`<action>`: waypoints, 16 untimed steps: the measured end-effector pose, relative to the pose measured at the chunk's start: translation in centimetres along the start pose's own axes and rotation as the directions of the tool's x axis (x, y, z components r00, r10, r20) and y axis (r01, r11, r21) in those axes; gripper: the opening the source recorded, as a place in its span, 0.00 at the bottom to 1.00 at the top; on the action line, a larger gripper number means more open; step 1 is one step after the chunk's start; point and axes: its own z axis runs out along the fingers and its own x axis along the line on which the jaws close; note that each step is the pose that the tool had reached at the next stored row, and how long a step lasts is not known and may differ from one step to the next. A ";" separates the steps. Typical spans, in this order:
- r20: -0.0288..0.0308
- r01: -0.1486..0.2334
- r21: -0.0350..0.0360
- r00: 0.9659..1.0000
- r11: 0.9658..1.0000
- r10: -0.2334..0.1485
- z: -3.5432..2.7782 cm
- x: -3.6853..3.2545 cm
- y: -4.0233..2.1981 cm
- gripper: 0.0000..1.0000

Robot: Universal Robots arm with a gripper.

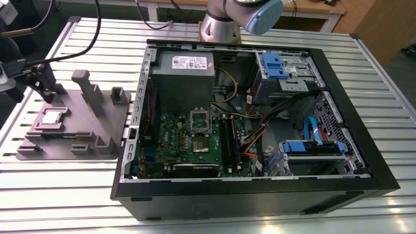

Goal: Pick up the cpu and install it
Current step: 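Pick up the cpu and move it towards the insertion slot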

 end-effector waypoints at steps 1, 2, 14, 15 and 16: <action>0.000 0.000 0.000 1.000 1.000 0.000 0.09 0.00 -0.02 0.65; 0.000 0.000 0.000 1.000 1.000 0.000 0.18 0.00 -0.05 0.65; 0.000 0.000 -0.003 1.000 1.000 0.000 2.04 -0.08 -0.43 0.65; 0.000 0.000 -0.003 1.000 1.000 0.000 2.21 -0.08 -0.44 0.65; 0.000 0.000 -0.003 1.000 1.000 0.000 2.39 -0.08 -0.45 0.65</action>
